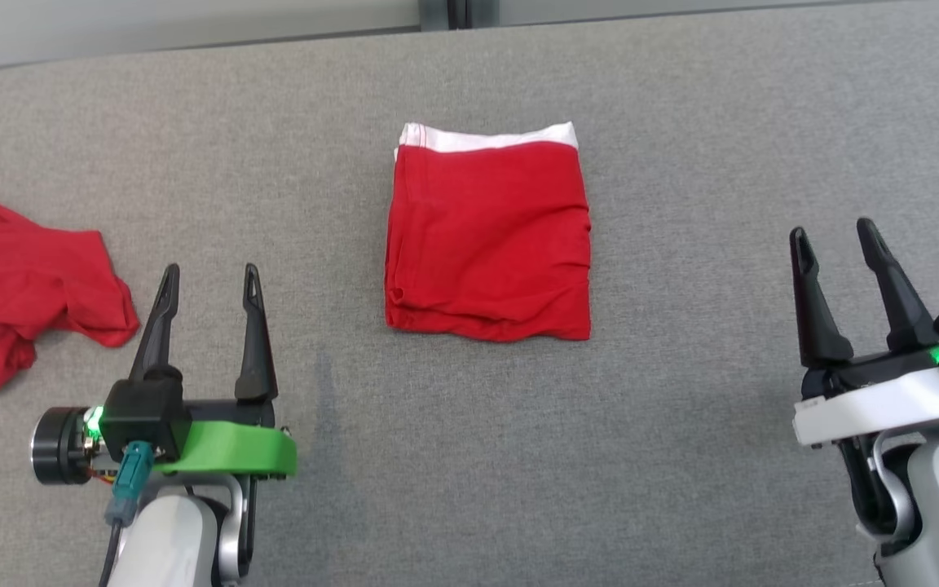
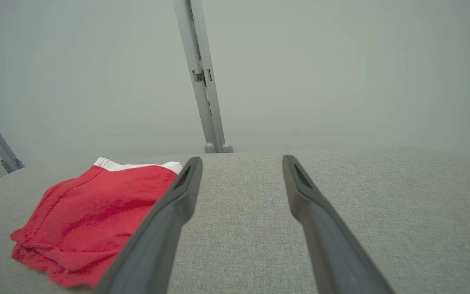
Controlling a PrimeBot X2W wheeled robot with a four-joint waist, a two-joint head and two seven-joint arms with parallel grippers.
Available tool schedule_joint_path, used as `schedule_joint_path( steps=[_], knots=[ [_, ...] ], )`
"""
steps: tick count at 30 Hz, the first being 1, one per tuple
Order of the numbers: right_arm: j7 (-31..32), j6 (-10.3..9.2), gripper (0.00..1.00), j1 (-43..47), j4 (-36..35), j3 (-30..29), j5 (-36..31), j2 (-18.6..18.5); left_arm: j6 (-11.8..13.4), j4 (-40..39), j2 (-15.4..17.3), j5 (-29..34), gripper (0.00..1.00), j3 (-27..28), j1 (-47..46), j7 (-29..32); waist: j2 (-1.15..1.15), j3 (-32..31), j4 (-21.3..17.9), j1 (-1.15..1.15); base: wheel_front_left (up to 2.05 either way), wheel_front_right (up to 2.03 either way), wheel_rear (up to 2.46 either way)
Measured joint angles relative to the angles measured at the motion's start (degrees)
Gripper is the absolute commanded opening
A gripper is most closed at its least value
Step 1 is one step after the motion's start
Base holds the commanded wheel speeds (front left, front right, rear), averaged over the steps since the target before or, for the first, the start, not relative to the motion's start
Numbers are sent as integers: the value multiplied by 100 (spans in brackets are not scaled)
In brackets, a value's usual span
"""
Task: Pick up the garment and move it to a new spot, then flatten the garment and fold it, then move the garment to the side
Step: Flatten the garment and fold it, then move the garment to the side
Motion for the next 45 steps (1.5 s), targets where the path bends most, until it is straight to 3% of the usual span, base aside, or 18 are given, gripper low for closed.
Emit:
schedule_joint_path(
  steps=[20, 45],
  knots=[
    [737, 1, 100, 1140, -711, -236, -353, 477, 3, 14, 149, -116, 100, -120, 763, 192, 0, -901, -130, 0, 0, 0, 0],
    [893, 1, 100, 1238, -927, -388, -425, 546, 109, -62, 204, -236, 100, -192, 715, 227, 0, -866, -25, 0, 0, 0, 0]
  ],
)
